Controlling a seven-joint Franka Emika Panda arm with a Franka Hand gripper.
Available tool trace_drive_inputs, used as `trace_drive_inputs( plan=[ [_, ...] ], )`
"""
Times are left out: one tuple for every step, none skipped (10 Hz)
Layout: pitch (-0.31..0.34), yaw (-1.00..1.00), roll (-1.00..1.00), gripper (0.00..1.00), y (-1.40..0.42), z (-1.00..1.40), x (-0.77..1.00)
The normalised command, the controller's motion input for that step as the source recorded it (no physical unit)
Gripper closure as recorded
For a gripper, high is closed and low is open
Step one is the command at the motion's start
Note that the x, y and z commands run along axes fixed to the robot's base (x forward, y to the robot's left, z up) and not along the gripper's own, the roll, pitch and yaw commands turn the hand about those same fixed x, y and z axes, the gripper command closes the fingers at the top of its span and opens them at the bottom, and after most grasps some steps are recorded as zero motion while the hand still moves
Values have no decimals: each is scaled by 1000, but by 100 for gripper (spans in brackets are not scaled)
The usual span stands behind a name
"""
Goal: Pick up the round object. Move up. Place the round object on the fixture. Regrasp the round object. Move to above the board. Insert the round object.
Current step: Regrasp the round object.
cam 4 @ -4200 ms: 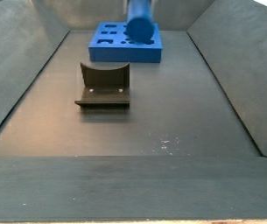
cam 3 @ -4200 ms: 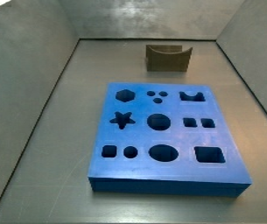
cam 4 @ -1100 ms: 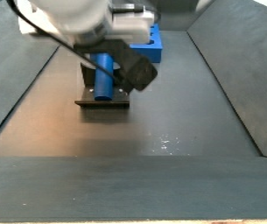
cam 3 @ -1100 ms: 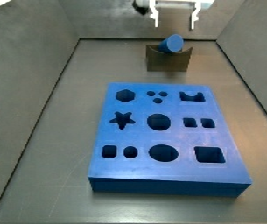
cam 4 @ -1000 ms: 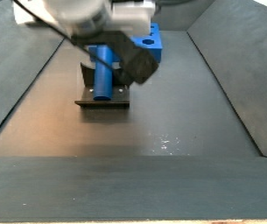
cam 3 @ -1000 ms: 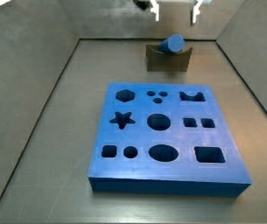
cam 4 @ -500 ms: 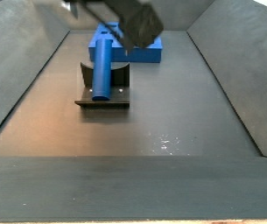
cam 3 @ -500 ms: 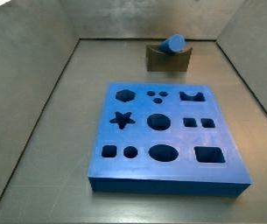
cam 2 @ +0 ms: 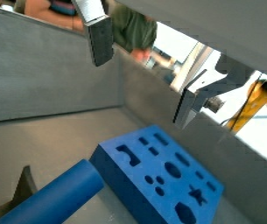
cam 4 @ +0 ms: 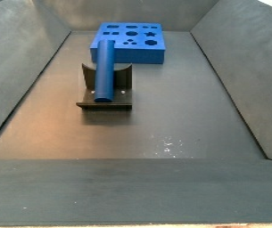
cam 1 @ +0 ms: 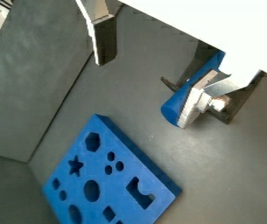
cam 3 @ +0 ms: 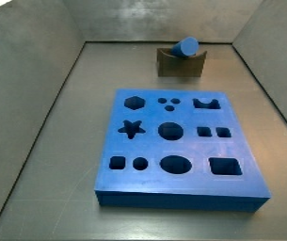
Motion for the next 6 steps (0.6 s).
trace_drive_inputs(
  plan=[
    [21, 19, 1000, 0, -506, 85, -44],
    [17, 19, 1000, 0, -235, 48, -36],
    [14, 20, 1000, 0, -67, 31, -35],
    [12, 20, 1000, 0, -38, 20, -30],
    [7, 21, 1000, 0, -45, 12, -26],
    [4, 22, 1000, 0, -36, 11, -27]
  ],
)
